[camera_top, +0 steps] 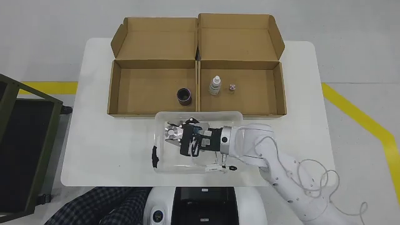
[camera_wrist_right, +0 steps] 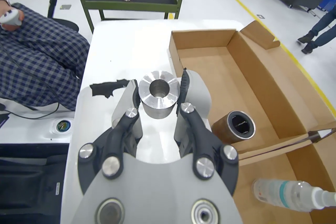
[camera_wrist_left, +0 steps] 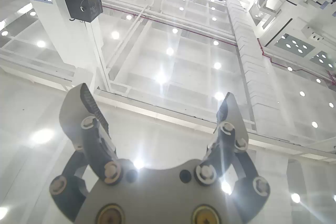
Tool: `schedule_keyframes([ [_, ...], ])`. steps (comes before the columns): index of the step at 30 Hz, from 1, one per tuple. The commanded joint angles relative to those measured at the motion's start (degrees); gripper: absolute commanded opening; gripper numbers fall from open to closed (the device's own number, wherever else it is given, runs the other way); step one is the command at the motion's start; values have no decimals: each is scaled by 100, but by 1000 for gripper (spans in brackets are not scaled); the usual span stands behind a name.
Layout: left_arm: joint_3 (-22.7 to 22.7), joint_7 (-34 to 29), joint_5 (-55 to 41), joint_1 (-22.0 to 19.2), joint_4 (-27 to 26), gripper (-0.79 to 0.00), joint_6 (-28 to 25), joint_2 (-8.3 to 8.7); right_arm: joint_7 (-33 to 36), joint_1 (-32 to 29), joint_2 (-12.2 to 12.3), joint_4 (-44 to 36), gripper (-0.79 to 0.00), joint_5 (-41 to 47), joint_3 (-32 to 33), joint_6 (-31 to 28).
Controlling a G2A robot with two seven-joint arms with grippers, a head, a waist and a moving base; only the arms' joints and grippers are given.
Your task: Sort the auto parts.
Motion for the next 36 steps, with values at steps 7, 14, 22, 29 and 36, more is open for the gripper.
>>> schedule_keyframes([
  [7, 0, 0, 0, 0, 0, 0, 0, 0, -806, 22, -4, -249, -785, 258, 199, 171],
  [14, 0, 0, 0, 0, 0, 0, 0, 0, -1725, -34, -6, -250, -785, 339, 394, 360],
  [22, 0, 0, 0, 0, 0, 0, 0, 0, -2559, -144, -5, -261, -785, 262, 569, 608],
  [29, 0, 0, 0, 0, 0, 0, 0, 0, -3109, -192, -7, -199, -785, 316, 671, 643],
  [36, 0, 0, 0, 0, 0, 0, 0, 0, -3449, -236, -11, -202, -785, 418, 787, 719],
])
